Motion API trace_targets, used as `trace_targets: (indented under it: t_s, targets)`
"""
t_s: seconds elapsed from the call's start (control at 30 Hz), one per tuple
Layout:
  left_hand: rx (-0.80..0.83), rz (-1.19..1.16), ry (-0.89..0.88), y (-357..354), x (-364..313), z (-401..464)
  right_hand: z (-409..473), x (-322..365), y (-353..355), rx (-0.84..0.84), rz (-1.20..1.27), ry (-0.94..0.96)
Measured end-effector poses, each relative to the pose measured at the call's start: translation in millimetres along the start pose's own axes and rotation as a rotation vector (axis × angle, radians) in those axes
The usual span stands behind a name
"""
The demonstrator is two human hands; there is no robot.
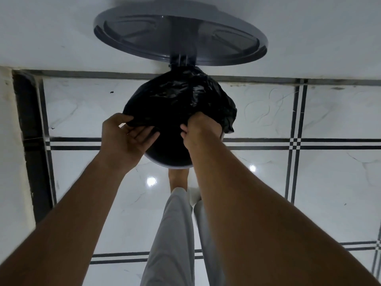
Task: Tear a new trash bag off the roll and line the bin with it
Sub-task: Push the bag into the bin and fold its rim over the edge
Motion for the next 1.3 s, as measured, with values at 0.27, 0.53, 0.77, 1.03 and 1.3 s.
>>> trace_targets:
  t_s: [0.27,0.53,0.77,1.03,1.3]
  targets:
    - [0.06,-0.061,-0.012,10.1,7.0,-11.9,-12.1,-14.3,47.5,-0.134,0.262,-0.123]
    - [-0.123,0.315,-0.094,20.7,26.9,-15.8,-37.3,-25.6,94.7,-0.282,0.016,-0.002]
    - [-0.087,0.726,-0.366,6.5,6.0,-30.2,-76.9,43.5,48.9,-0.062,-1.036,1.389]
    - [-0.119,1.36,-0.427,-22.7,-38.7,-44.8,-14.7,88.6,5.2,0.42,-1.279,1.0]
    - [-0.678,1.604,-0.396,36.9,-73.8,-36.5,-8.2,90.5,51.8,0.139,-1.255,0.845]
Point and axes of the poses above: each hand's wrist, its own z-axis towards the middle knuckle, its own y-axis out of the back of the hand, x = y × z, the point moved 3 cm from there along z, towards the middle knuckle, and after that the axes turned 6 degrees about y, right-handed, at the moved point
